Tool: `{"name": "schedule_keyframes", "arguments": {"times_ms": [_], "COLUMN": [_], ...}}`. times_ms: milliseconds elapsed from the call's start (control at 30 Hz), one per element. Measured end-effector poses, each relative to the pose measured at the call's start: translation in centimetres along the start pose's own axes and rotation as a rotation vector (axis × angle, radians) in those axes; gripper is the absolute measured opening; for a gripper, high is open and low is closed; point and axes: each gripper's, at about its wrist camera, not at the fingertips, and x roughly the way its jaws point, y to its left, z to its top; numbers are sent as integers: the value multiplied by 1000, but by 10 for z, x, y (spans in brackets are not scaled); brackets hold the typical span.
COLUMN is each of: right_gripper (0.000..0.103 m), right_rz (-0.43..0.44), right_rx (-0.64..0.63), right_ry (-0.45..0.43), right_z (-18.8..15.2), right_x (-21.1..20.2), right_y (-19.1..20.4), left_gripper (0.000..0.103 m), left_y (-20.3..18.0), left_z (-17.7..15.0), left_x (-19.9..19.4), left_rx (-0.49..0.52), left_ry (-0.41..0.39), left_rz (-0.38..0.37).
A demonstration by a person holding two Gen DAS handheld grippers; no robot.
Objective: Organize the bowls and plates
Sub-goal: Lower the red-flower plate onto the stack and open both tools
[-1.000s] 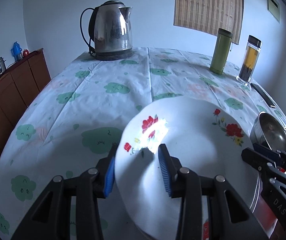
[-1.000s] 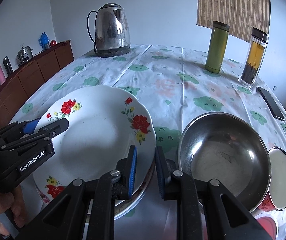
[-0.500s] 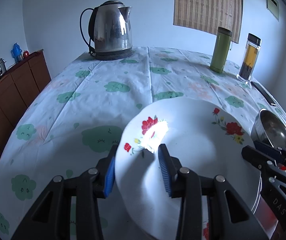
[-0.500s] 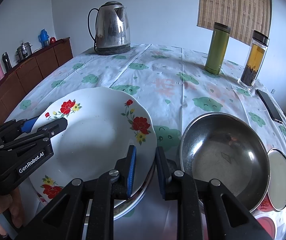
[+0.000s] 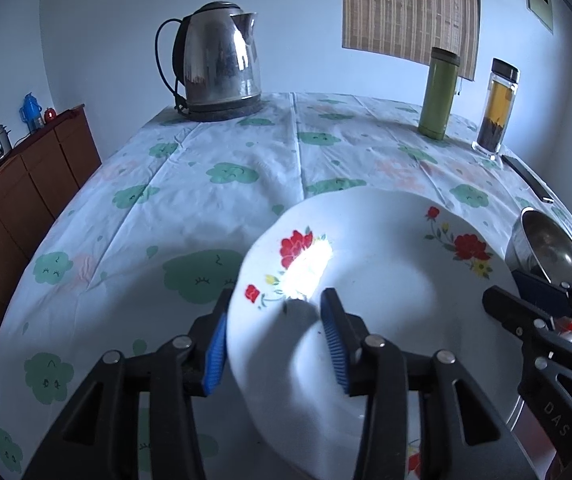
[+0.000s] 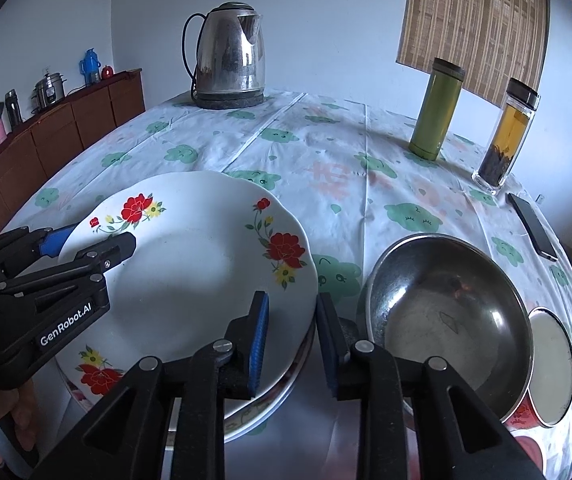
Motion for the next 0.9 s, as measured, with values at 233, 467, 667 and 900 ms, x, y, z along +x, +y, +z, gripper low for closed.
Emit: {"name": "schedule_keyframes", "arguments": {"times_ms": [233, 467, 667, 900], "right_gripper": [37, 46, 46, 46], "right_rz": [30, 39, 41, 44], "right_rx": [4, 3, 10, 2], "right_ry": [-62, -86, -105, -114], "right_z": [3, 4, 4, 3], "right_x": [-12, -14, -17, -17], "right_y": [2, 3, 2, 4], "left_gripper": [53, 57, 57, 57], "left_y": [1, 4, 6, 6], "left_z": [1, 1, 1, 2], "left_x": [-4, -5, -5, -7], "left_rx": [-12, -27, -32, -36], "left_ry": [-11, -25, -27, -34], "left_rz": [-14, -8, -8, -6]}}
